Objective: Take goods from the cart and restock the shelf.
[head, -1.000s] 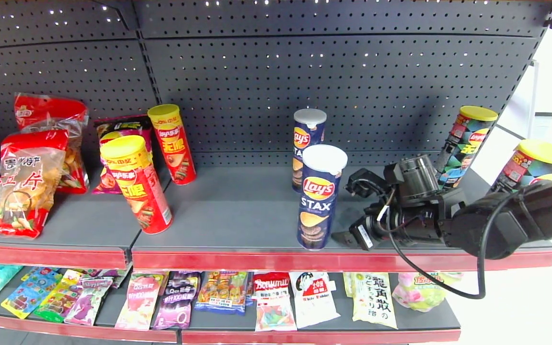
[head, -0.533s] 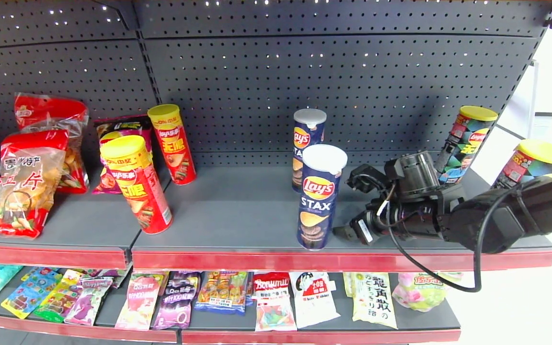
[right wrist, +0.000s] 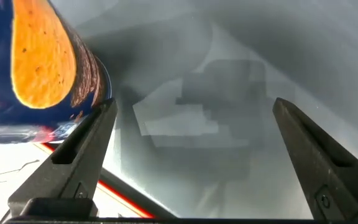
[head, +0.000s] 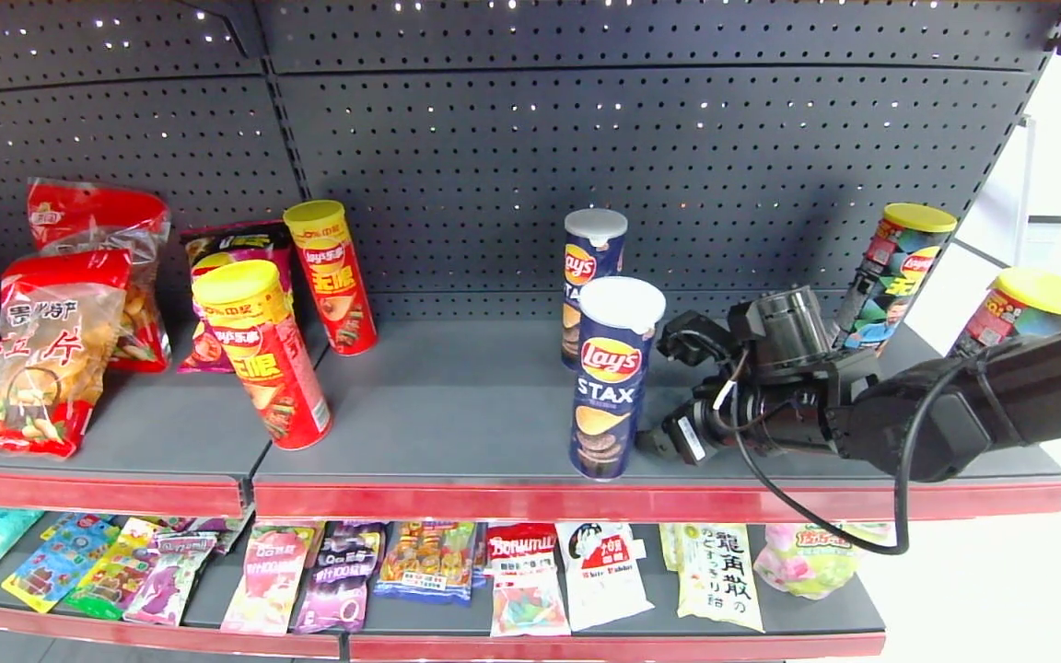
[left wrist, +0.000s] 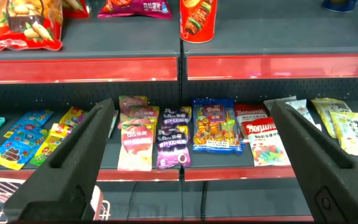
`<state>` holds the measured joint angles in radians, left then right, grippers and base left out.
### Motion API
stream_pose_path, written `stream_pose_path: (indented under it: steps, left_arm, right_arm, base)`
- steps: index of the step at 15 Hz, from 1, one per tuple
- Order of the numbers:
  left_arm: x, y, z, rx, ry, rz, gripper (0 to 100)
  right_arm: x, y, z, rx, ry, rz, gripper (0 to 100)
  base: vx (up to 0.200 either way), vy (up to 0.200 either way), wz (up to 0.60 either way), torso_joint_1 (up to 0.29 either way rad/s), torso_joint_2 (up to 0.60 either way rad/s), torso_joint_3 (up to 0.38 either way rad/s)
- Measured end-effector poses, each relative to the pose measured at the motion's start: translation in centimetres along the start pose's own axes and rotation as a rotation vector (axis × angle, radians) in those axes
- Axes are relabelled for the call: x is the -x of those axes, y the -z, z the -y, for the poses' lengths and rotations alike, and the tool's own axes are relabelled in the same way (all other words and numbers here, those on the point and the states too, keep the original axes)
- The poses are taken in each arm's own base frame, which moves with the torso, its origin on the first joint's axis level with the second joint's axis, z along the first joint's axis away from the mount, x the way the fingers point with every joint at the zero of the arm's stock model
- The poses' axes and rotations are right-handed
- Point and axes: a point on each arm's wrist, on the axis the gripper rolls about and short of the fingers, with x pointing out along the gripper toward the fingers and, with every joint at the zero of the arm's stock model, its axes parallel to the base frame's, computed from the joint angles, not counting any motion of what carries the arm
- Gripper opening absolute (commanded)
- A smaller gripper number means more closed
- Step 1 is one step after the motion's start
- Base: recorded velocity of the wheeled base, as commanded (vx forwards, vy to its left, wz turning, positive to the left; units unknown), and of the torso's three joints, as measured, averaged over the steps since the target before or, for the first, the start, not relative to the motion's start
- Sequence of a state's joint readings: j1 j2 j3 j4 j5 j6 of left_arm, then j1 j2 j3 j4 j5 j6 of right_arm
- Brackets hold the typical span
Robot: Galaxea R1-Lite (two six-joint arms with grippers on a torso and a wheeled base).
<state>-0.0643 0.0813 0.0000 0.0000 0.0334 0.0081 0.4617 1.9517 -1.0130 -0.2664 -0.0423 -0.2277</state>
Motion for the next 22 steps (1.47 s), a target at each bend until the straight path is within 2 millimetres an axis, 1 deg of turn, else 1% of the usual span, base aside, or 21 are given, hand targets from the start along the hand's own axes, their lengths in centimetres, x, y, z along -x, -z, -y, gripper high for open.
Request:
stream_pose_path:
  steps: [6,15,22]
  left_arm:
    - [0.0,0.0,0.0,0.000,0.000,0.000,100]
    - [0.0,0.0,0.0,0.000,0.000,0.000,100]
    - [0.0,0.0,0.0,-0.001,0.000,0.000,100]
  right_arm:
    - [-0.2,-0.5,-0.8,0.013,-0.021,0.015,100]
    - [-0.7,-1.3,-1.5,0.023,-0.034,0.034,100]
    - [-0.9,-1.4,-1.9,0.029,-0.043,0.036,100]
  base:
    - [0.000,0.000,0.00,0.000,0.00,0.000]
    - [0.000,0.000,0.00,0.000,0.00,0.000]
    - [0.000,0.000,0.00,0.000,0.00,0.000]
